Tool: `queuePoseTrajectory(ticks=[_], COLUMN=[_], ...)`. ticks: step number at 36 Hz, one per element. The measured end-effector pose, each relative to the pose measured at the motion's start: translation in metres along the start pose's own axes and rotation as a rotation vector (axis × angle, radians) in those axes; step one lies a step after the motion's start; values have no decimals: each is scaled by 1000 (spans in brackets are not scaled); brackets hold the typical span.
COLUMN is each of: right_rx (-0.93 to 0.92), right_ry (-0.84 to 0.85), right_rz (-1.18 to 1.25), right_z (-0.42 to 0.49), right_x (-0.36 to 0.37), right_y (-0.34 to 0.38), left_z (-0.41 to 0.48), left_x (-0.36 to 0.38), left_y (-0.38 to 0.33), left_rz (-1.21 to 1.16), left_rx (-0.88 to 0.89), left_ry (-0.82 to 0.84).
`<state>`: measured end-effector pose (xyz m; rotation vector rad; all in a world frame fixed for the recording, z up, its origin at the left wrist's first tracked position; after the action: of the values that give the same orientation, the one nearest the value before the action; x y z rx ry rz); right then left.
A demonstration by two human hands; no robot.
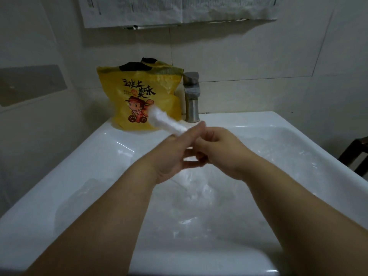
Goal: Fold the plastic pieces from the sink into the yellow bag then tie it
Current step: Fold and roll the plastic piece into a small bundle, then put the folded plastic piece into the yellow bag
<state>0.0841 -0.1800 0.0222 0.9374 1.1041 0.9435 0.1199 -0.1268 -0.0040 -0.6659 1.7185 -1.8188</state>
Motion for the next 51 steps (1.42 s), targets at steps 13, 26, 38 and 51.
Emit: queuePoseTrajectory(ticks=[13, 26, 38, 51], right_rx=[128, 183, 155, 111], right_ry=[91, 47, -40, -189], right_rz=[32, 61, 44, 55], right_z=[3, 7, 11, 11], right_x=[-2, -22, -34, -50], right_y=[-12, -26, -29, -28], left_z=[1, -7, -10, -10], left_x=[-46, -64, -72, -73], left_y=[-16, -21, -17, -17], left_rz=[-77, -120, -119, -157], left_rx=[113, 202, 172, 197], left_ry=[-381, -472, -535, -518])
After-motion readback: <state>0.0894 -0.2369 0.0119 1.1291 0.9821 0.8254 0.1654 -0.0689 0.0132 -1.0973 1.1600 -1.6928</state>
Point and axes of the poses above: each hand's wrist, its own z-axis towards the middle knuckle, its own x-axis out of the palm, y = z × x, the point moved 10 cm from there along z, towards the middle knuckle, and after that the axes turned 2 degrees about x, right-handed, at the moved point
